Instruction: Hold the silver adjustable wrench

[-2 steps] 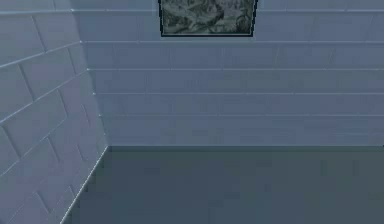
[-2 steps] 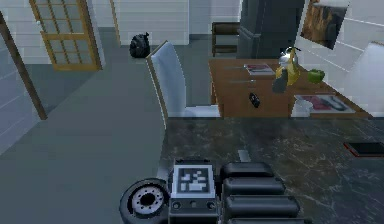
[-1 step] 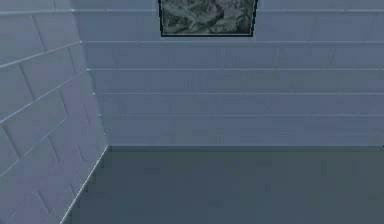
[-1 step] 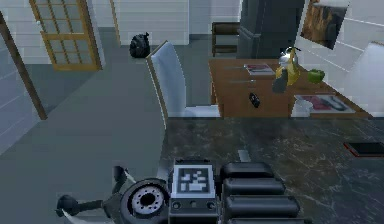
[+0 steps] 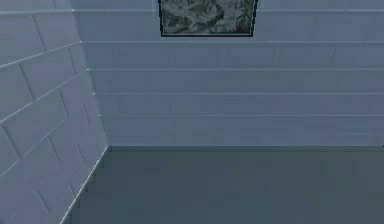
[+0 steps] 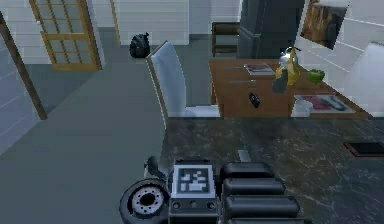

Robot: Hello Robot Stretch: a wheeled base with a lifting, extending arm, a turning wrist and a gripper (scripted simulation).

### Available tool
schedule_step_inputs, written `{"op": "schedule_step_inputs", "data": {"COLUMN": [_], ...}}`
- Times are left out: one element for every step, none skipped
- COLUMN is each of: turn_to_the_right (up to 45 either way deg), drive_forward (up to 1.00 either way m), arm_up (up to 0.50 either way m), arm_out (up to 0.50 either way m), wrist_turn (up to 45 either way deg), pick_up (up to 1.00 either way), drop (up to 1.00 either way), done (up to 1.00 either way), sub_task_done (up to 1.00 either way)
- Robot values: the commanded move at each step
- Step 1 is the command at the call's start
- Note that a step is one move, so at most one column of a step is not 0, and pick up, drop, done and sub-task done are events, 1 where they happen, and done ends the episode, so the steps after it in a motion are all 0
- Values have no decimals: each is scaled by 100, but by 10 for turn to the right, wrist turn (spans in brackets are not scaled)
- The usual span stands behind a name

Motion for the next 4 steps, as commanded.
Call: {"op": "schedule_step_inputs", "data": {"turn_to_the_right": [0, 0, 0, 0], "drive_forward": [0, 0, 0, 0], "arm_up": [0, -16, 0, 10], "arm_out": [0, 0, 0, 0], "wrist_turn": [180, 0, 0, 0], "pick_up": [0, 0, 100, 0], "drop": [0, 0, 0, 0], "done": [0, 0, 0, 0], "sub_task_done": [0, 0, 0, 0]}}
